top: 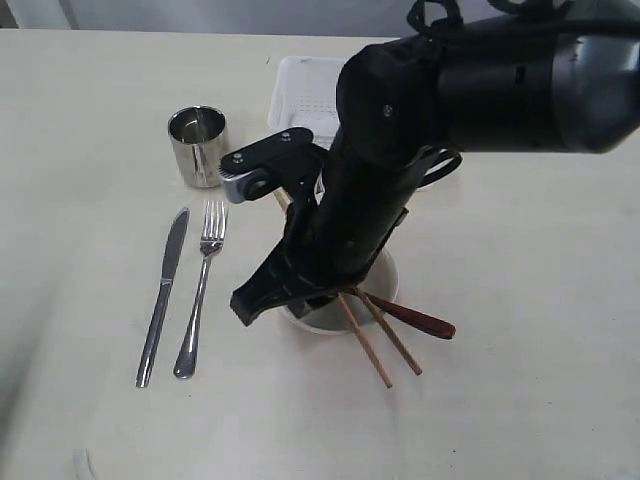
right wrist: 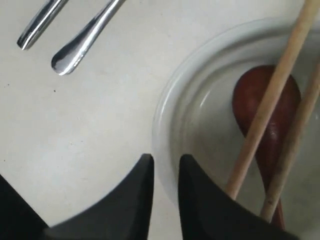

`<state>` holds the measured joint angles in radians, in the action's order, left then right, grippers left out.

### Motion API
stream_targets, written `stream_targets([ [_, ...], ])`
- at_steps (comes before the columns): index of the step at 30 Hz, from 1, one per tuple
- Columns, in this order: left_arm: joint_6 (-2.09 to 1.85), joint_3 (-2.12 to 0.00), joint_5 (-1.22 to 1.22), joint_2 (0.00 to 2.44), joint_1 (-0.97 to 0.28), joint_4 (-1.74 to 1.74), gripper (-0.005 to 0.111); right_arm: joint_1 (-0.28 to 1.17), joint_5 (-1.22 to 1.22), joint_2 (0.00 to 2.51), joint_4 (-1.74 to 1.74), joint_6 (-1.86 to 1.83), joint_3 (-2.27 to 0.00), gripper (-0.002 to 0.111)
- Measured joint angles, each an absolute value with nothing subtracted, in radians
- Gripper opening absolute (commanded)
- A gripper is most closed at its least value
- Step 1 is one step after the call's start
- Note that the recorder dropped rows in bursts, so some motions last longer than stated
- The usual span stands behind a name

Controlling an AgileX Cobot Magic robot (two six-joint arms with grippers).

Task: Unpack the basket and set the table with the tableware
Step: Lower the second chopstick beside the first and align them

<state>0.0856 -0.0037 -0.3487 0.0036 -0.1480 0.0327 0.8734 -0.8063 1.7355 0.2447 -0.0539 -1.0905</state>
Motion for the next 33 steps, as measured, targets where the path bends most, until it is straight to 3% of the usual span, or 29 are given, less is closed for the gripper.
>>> stream_targets([
  [3,0.086,-0.004,-0.349,0.004,-0.148,0.033,0.000,0.873,-0.798,1.735,0.233,-0.048,-1.091,0.004],
  [33,0.086,-0.004,-0.349,0.004,-0.148,0.031,0.000,0.873,-0.777,1.804,0.088,0.042,-1.091,0.004],
])
